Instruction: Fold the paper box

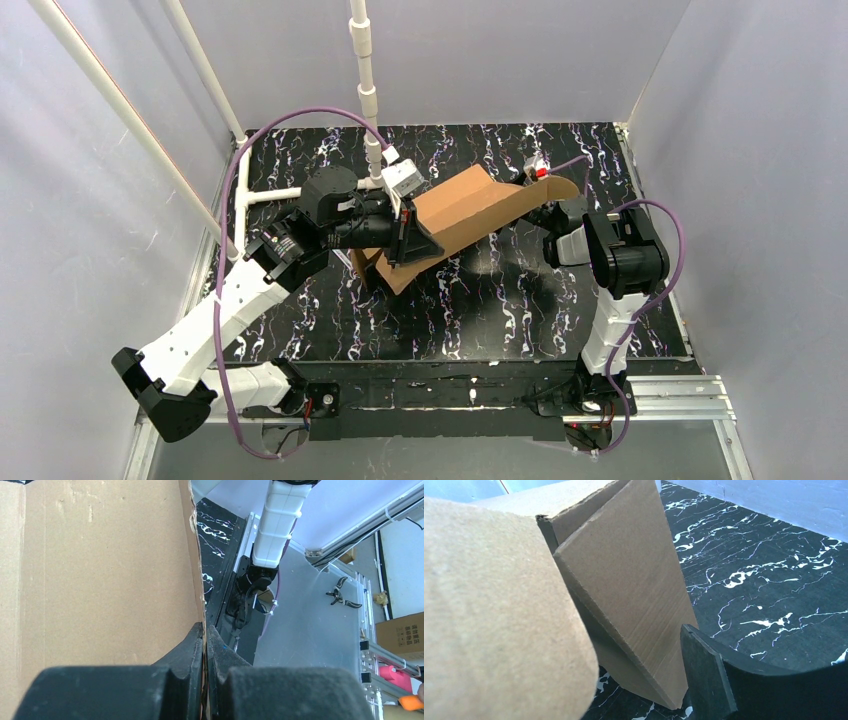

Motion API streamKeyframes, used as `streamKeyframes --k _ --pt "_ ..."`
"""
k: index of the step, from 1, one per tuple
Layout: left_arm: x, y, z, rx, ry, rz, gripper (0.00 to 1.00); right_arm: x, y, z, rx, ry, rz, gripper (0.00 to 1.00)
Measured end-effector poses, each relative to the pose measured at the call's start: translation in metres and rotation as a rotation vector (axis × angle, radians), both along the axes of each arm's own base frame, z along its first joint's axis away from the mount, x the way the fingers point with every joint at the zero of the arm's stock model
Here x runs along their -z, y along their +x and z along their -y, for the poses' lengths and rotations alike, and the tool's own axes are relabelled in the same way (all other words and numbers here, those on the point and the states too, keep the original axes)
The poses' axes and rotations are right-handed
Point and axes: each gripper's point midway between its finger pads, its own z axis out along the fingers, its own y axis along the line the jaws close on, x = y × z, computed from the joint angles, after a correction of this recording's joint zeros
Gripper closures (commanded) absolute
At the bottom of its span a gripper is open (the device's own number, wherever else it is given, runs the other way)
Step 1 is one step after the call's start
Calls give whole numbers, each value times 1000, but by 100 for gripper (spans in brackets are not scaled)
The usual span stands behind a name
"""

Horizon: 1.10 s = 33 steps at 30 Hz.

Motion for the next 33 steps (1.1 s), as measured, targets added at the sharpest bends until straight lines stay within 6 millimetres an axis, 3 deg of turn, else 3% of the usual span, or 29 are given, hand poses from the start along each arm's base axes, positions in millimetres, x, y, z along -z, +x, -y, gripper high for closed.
streamKeyframes --k 7,17,33 --pt "0 3 0 -20 -2 -4 100 -1 2 6 12 11 -22 19" --pt "-3 13 -5 -72 -23 -57 100 -22 3 8 16 26 19 41" --pt "-25 29 -8 -153 -139 -185 100 -45 5 14 61 -31 85 68"
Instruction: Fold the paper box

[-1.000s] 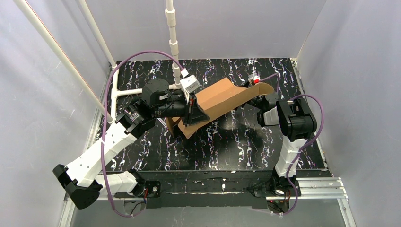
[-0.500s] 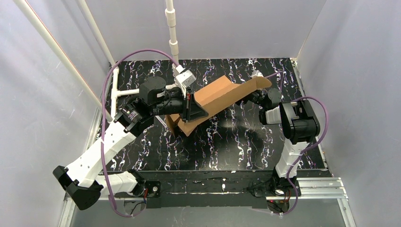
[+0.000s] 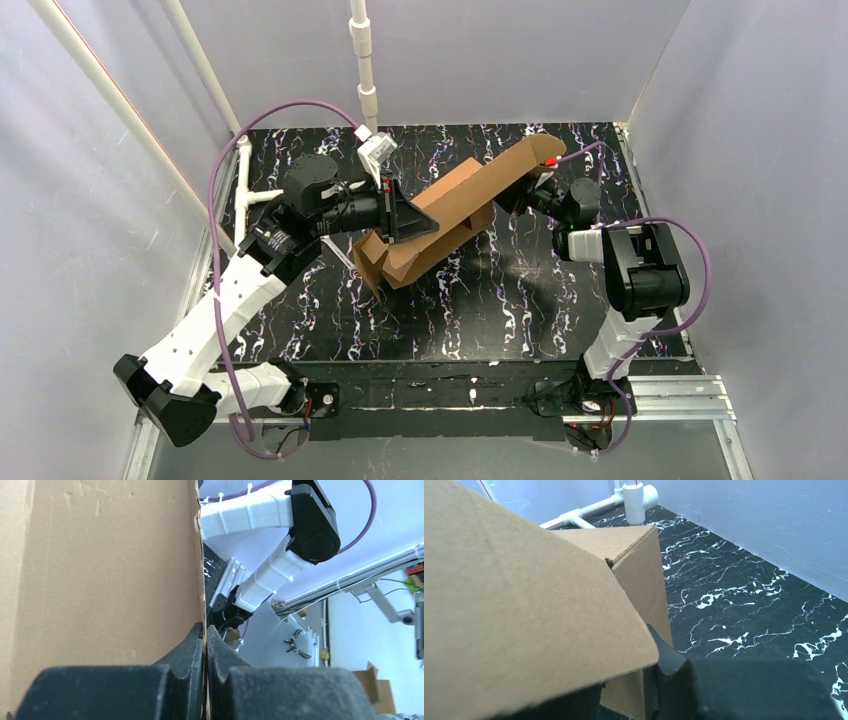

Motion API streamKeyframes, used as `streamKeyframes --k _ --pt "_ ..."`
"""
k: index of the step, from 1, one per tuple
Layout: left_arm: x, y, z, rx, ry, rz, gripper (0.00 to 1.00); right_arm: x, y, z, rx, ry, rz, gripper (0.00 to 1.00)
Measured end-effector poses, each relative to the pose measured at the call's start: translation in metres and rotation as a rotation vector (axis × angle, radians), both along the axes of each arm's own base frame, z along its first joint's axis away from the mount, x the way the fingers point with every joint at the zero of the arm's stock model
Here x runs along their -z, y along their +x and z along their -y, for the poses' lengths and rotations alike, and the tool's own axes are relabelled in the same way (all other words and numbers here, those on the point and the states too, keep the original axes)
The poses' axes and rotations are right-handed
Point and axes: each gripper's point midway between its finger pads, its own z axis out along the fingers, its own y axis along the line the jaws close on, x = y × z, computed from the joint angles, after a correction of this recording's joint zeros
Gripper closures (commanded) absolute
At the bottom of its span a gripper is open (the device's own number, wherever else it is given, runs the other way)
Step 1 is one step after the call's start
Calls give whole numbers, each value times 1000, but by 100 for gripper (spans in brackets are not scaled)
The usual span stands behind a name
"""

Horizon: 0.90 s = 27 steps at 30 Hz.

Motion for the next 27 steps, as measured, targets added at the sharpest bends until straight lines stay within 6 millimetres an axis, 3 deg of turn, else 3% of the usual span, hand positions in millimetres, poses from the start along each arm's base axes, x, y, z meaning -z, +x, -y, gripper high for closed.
streamKeyframes --k 7,16,27 --pt "3 4 1 -14 -59 -108 100 -5 -4 3 10 -25 -15 79" --pt "5 5 -1 -50 -132 -228 100 0 -22 19 67 -179 -90 83" --pt "76 36 -12 -221 -38 -299 100 89 -45 55 161 -495 -380 82"
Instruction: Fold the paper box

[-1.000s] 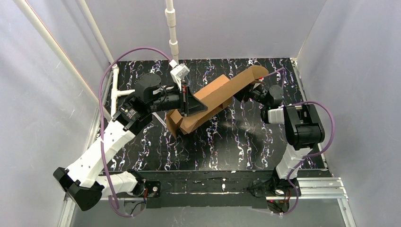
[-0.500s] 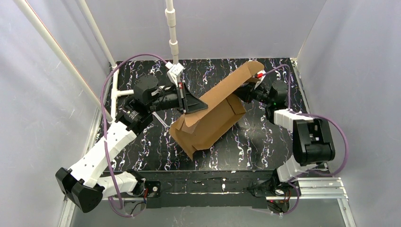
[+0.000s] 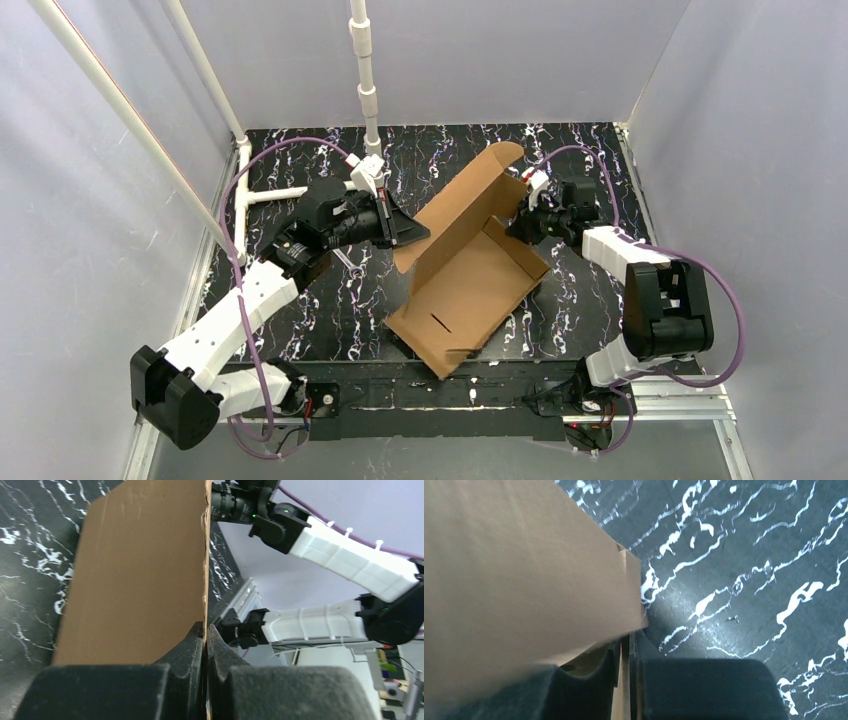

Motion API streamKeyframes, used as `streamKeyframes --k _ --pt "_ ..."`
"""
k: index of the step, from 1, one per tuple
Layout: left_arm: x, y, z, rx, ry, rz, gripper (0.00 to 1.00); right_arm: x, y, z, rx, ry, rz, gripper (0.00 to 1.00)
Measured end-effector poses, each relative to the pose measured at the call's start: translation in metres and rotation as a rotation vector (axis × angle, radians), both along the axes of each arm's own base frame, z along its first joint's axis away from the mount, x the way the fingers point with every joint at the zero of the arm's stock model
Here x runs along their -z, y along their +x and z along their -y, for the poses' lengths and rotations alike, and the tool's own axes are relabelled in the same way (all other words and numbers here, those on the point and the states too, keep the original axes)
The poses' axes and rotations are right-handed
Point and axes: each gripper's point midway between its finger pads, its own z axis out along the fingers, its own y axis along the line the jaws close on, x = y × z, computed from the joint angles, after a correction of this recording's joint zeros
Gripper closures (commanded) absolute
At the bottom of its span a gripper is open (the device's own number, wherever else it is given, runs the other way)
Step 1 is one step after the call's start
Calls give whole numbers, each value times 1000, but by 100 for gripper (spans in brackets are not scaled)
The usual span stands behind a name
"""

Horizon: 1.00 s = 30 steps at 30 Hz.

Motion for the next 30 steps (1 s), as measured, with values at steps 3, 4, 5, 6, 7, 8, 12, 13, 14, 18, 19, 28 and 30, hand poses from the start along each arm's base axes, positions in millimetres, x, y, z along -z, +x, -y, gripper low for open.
streamKeyframes --k 3,4,5,6,7,8,12,13,14,18,19,28,30 --pt "12 11 -1 -24 43 23 100 16 -2 7 7 -60 -52 79" --pt "16 14 -2 -29 60 31 100 21 -4 9 6 -78 -66 77" --pt "19 15 -3 -32 77 40 100 26 -6 11 4 -93 -79 76" --pt "22 17 -4 -34 91 49 100 29 -9 12 1 -105 -90 75" --pt "24 17 -4 -33 102 57 100 31 -10 13 -2 -115 -94 73" --pt "25 18 -5 -32 109 67 100 32 -12 15 -5 -127 -98 71" --pt "25 20 -6 -24 130 111 100 37 -17 20 -29 -174 -106 66" --pt "26 20 -6 -22 134 119 100 38 -18 21 -40 -184 -106 65" --pt "26 21 -7 -21 139 129 100 39 -20 22 -50 -194 -109 64" --pt "26 23 -8 -16 156 168 100 43 -28 26 -94 -236 -114 59" --pt "26 24 -8 -15 160 176 100 44 -30 27 -107 -247 -116 58" --pt "25 27 -8 6 186 242 100 53 -39 34 -146 -308 -120 77" --pt "25 26 -8 12 187 250 100 55 -37 37 -138 -323 -106 93"
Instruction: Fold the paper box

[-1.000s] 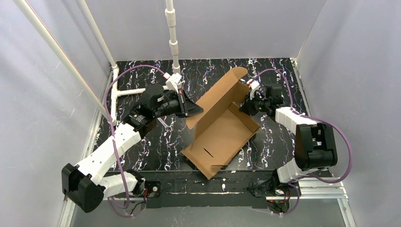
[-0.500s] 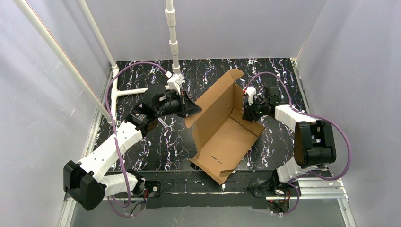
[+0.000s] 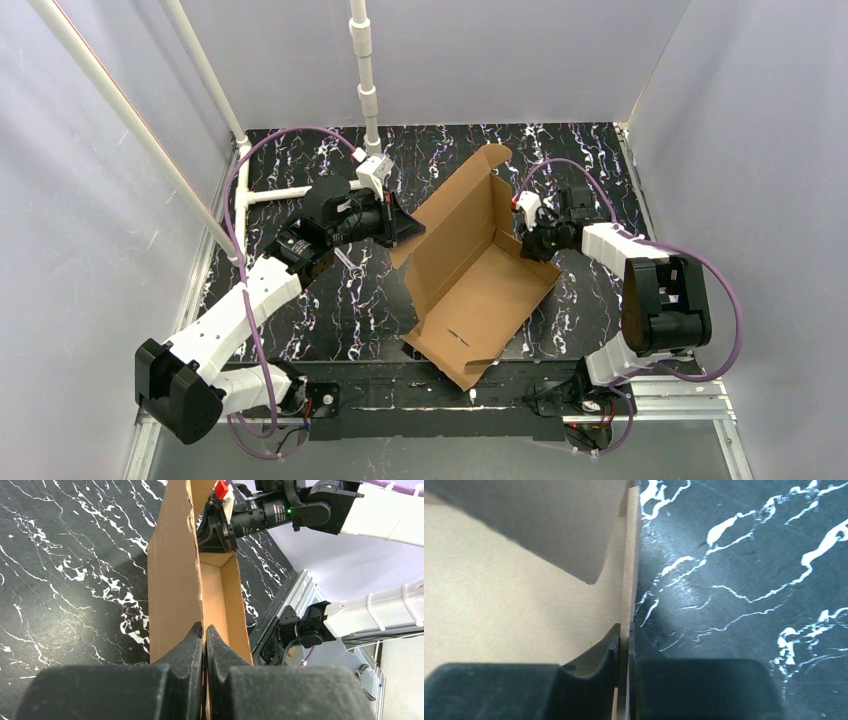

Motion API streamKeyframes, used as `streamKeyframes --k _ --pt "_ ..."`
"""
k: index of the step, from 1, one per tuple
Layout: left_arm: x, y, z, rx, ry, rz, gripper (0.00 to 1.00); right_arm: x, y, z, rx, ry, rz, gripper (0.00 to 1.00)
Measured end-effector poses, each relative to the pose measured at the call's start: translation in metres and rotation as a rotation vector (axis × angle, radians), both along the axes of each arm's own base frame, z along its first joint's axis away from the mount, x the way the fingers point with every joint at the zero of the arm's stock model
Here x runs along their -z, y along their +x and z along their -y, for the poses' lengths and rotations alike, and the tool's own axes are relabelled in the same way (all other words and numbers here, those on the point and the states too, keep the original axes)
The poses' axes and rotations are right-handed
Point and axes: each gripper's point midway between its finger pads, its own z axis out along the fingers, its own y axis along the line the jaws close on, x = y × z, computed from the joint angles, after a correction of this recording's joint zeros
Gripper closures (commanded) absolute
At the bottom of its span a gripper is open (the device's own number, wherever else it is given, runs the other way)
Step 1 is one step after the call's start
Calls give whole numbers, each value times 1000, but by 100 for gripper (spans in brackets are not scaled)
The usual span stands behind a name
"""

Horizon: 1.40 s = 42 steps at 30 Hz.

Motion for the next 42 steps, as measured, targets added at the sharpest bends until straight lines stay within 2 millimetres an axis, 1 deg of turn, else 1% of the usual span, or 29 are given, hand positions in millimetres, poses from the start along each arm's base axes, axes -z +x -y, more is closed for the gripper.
streamKeyframes --k 1,5,8,12,13,14,15,17,19,20,21,23,25,27,28,29,30,31,40,42 --pt "-1 0 0 3 -1 3 100 0 2 1 6 -5 9 99" --pt "-2 -1 2 18 -10 12 100 -1 8 7 60 -13 53 99" --pt "-3 -1 5 36 -19 17 100 -3 7 12 115 -15 96 99" --pt "-6 -2 7 45 -32 21 100 -6 6 14 147 -6 138 99" --pt "-6 -2 7 44 -33 21 100 -6 8 14 151 -6 144 97" --pt "-7 -1 7 40 -36 19 100 -6 9 15 155 -6 149 89" --pt "-7 -1 7 36 -38 17 100 -7 11 14 156 -7 155 85" --pt "-7 1 7 20 -40 10 100 -6 12 14 155 -6 158 79" --pt "-4 4 5 -2 -40 -2 100 -3 13 13 152 -8 155 76" --pt "-3 5 5 -9 -40 -5 100 -1 13 14 154 -14 151 73" --pt "-3 6 5 -16 -41 -4 100 1 12 15 155 -22 144 67" --pt "-2 7 4 -27 -41 -4 100 6 10 17 157 -32 129 63" --pt "-3 8 4 -32 -43 -2 100 8 9 18 157 -39 122 62" --pt "-3 8 4 -33 -43 -1 100 9 8 19 156 -42 118 65" --pt "-3 8 4 -32 -42 1 100 9 7 19 154 -44 116 70" --pt "-3 9 4 -32 -41 3 100 9 6 19 152 -46 114 79" --pt "-2 9 3 -31 -39 4 100 10 6 20 150 -51 116 92" --pt "-2 9 3 -30 -38 6 100 10 7 20 148 -56 119 99" --pt "-3 7 4 -21 -39 7 100 9 7 22 151 -57 114 99" --pt "-3 7 4 -19 -42 2 100 9 6 21 148 -51 110 91"
